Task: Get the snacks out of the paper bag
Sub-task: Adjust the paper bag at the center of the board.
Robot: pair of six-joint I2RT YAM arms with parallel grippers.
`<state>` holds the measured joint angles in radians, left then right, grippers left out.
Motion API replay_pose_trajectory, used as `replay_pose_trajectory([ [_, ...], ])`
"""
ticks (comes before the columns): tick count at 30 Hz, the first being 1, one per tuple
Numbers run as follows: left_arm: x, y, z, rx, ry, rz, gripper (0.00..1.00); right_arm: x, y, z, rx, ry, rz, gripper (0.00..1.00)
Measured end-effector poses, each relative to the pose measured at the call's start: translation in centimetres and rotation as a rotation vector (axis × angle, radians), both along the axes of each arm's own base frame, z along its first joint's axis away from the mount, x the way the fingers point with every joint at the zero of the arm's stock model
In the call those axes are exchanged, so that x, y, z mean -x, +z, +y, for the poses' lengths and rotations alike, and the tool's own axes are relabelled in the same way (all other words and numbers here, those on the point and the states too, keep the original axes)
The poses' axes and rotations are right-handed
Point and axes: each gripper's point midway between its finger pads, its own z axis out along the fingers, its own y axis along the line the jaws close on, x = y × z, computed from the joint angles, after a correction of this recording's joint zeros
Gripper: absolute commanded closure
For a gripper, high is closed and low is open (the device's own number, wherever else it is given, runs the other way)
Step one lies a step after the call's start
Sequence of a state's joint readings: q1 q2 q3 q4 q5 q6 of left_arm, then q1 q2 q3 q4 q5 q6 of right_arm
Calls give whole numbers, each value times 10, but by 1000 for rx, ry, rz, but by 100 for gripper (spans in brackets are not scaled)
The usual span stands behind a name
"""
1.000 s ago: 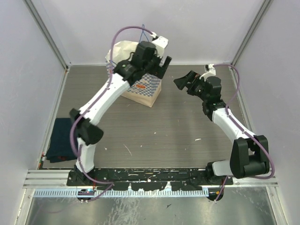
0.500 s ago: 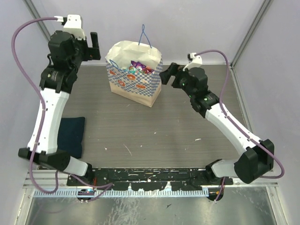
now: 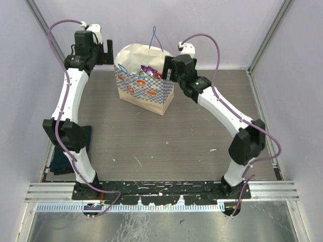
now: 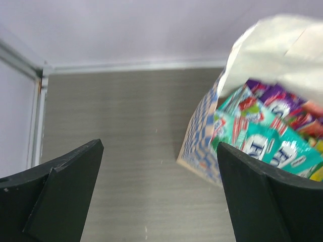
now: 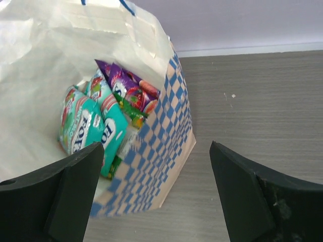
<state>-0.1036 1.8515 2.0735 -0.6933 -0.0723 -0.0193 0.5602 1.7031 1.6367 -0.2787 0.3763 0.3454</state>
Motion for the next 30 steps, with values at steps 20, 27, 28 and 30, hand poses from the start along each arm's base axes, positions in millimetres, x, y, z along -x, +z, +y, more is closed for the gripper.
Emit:
replay_pose_trajectory([
  [20,-88,-34,-67,130,-278,-53,2,-76,-21,13,187,-105,61,28],
  [27,-102,-54,-86,68,-301,-46,21,-81,-13,12,209,-115,49,31],
  [28,-102,-56,-89,55,-304,-46,32,-82,-13,12,210,-115,50,33],
  [30,-101,-56,-93,44,-306,-46,49,-85,-15,13,215,-112,56,37],
])
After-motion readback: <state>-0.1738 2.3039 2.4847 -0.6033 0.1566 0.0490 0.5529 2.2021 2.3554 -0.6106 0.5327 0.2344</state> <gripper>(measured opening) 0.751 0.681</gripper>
